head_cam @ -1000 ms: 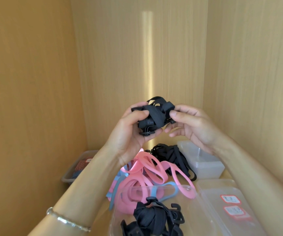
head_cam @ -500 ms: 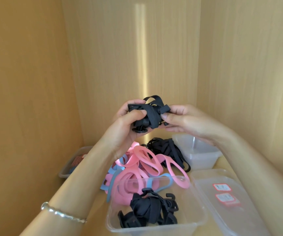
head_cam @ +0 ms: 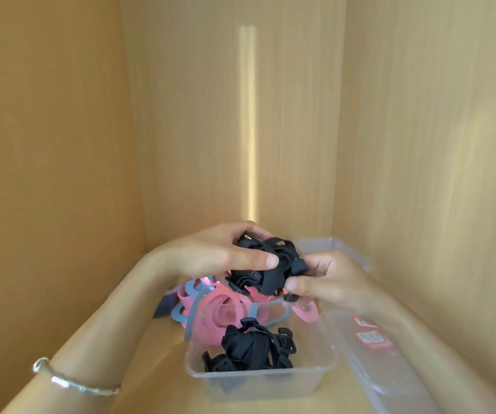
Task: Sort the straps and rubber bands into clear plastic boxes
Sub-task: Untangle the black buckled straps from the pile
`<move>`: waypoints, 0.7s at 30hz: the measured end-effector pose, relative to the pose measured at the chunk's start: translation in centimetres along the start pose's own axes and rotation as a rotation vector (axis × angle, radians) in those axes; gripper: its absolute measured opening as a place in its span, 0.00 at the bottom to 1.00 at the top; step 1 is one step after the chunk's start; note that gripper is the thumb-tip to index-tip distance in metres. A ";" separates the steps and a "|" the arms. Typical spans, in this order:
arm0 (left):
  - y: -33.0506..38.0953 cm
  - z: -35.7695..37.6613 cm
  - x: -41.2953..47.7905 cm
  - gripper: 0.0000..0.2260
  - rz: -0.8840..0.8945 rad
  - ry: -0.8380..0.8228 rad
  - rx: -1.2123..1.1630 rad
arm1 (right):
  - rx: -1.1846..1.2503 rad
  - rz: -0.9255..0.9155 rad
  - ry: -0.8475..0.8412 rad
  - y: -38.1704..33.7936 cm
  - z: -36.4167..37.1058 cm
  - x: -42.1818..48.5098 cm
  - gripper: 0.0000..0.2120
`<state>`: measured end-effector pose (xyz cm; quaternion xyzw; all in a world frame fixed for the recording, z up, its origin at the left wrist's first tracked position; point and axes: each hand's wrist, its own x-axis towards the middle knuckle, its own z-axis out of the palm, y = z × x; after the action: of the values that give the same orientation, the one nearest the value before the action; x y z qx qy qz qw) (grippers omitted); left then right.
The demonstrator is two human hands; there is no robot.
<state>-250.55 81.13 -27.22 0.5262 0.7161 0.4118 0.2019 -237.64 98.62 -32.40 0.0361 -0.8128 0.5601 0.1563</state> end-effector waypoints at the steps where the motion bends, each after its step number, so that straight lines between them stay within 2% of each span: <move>1: -0.2 -0.1 -0.6 0.24 -0.024 -0.041 -0.001 | -0.001 0.017 -0.066 0.1 0.3 -0.3 0.09; 6: -2.2 0.7 -2.7 0.17 -0.065 -0.164 0.034 | -0.141 0.139 -0.279 0.1 1.6 -0.7 0.20; 11: -4.1 2.1 -3.4 0.17 -0.101 -0.176 0.053 | -0.356 0.214 -0.319 0.4 2.3 -0.8 0.20; 16: -4.6 2.3 -4.1 0.17 -0.083 -0.159 0.066 | -0.373 0.234 -0.322 -0.1 2.4 -1.1 0.12; 19: -4.8 2.6 -4.5 0.14 -0.092 -0.140 0.121 | -0.395 0.239 -0.321 -0.3 2.7 -1.1 0.04; 21: -4.8 2.8 -4.7 0.11 -0.087 -0.132 0.191 | -0.479 0.221 -0.326 -0.1 3.0 -1.0 0.08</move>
<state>-249.58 77.31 -33.39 0.5377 0.7592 0.2970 0.2153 -237.36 95.68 -33.57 -0.0010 -0.9351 0.3529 -0.0341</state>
